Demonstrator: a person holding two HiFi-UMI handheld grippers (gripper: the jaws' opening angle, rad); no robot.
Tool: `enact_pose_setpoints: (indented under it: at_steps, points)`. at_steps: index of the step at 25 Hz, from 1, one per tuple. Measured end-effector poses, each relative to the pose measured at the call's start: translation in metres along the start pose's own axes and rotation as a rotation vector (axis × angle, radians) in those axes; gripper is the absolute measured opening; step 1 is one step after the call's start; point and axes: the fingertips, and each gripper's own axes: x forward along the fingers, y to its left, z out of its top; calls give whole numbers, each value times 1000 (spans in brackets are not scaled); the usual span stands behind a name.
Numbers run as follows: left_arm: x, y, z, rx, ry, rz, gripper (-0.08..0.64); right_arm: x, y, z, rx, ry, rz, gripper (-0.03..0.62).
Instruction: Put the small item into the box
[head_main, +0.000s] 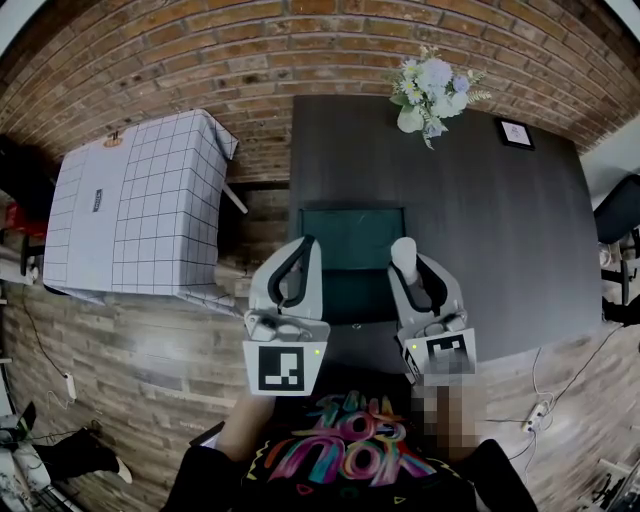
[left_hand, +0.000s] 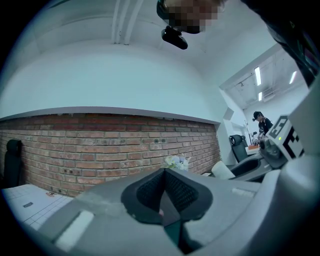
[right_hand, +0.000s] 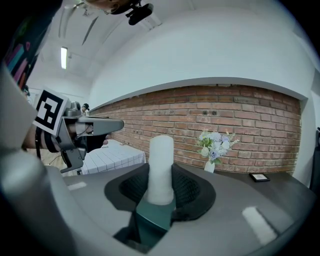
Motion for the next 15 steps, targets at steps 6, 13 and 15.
enact_pose_setpoints:
  at_steps: [6,13,15]
  points:
    - [-6,6,-4,-27,18,0,2,2,4,-5,-20,32,8,138]
    - [-17,15,-4,-2,4,2,2,5,14,-27,-76,108,37,138]
    - [-21,17,-7,-6,11,6,2,5,17,-37,-89,134,46,138]
